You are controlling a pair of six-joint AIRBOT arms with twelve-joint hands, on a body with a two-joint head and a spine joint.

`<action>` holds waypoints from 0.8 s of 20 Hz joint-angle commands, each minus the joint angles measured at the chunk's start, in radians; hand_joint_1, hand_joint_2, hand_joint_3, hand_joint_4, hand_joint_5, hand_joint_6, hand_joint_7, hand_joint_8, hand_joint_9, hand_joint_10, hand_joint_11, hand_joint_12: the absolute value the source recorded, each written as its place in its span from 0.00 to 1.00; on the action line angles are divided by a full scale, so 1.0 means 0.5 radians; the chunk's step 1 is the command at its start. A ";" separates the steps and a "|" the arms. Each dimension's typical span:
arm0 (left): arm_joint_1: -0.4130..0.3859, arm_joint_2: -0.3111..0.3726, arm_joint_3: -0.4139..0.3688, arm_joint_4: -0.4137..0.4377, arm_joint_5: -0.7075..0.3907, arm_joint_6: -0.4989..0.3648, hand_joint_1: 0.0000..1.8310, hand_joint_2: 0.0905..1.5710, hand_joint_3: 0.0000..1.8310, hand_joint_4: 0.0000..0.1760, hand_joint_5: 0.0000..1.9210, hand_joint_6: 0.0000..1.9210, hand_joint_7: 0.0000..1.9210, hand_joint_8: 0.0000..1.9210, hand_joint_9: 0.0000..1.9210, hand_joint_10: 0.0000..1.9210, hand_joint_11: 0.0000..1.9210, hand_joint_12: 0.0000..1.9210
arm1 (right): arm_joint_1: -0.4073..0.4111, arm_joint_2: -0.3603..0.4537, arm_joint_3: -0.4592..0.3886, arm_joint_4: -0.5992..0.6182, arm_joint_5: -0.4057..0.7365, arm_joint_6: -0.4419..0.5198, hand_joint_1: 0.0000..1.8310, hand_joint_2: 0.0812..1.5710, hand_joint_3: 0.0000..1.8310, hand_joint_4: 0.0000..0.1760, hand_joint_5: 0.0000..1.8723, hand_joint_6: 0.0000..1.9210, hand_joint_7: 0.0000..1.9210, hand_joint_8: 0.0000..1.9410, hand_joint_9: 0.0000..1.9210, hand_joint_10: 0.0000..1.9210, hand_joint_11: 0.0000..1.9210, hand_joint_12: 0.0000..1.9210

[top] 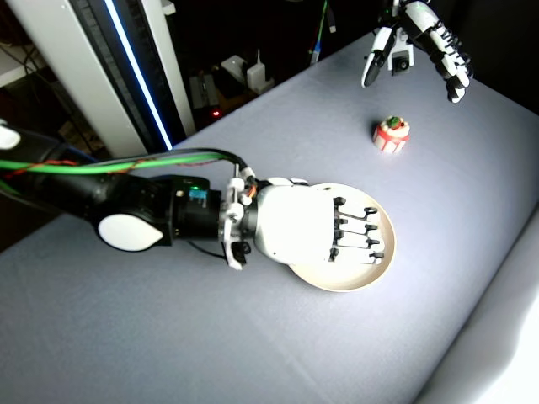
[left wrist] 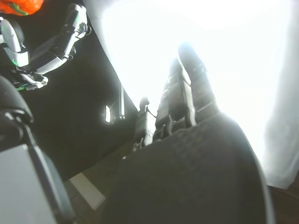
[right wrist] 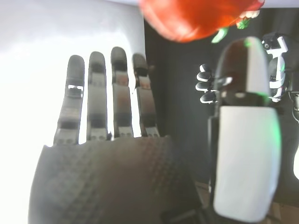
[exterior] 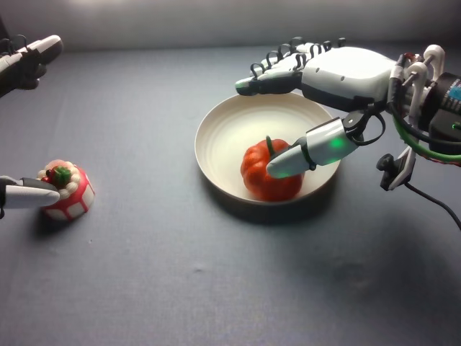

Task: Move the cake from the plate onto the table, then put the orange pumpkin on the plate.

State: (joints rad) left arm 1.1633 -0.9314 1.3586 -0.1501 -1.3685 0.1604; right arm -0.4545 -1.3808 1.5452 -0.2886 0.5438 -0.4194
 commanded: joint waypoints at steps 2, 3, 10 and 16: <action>-0.015 -0.002 0.017 -0.085 -0.232 -0.007 0.57 0.47 0.00 1.00 0.00 0.00 0.00 0.00 0.08 0.00 0.00 0.38 | 0.011 0.005 -0.001 0.032 0.252 0.059 0.31 0.47 0.00 0.65 0.15 0.00 0.10 0.00 0.07 0.00 0.00 0.36; -0.015 -0.002 0.016 -0.086 -0.233 -0.007 0.57 0.46 0.00 1.00 0.00 0.00 0.00 0.00 0.08 0.00 0.00 0.36 | 0.011 0.005 -0.002 0.016 0.259 0.085 0.32 0.53 0.01 0.54 0.15 0.00 0.09 0.00 0.06 0.00 0.00 0.42; -0.014 -0.005 0.004 -0.122 -0.227 -0.007 0.53 0.46 0.00 1.00 0.00 0.00 0.00 0.00 0.04 0.01 0.00 0.25 | 0.092 0.212 -0.200 -0.150 0.267 0.181 0.23 0.67 0.00 0.00 0.15 0.00 0.11 0.00 0.08 0.00 0.00 0.15; 0.078 0.043 -0.033 -0.224 -0.260 -0.007 0.56 0.46 0.00 1.00 0.01 0.00 0.00 0.00 0.01 0.00 0.00 0.13 | 0.232 0.632 -0.529 -0.172 0.233 -0.080 0.33 0.66 0.00 0.00 0.25 0.00 0.20 0.00 0.17 0.00 0.00 0.40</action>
State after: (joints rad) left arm 1.2186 -0.9199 1.3342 -0.2092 -1.3785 0.1600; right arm -0.3576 -1.0588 1.2720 -0.4107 0.5526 -0.4587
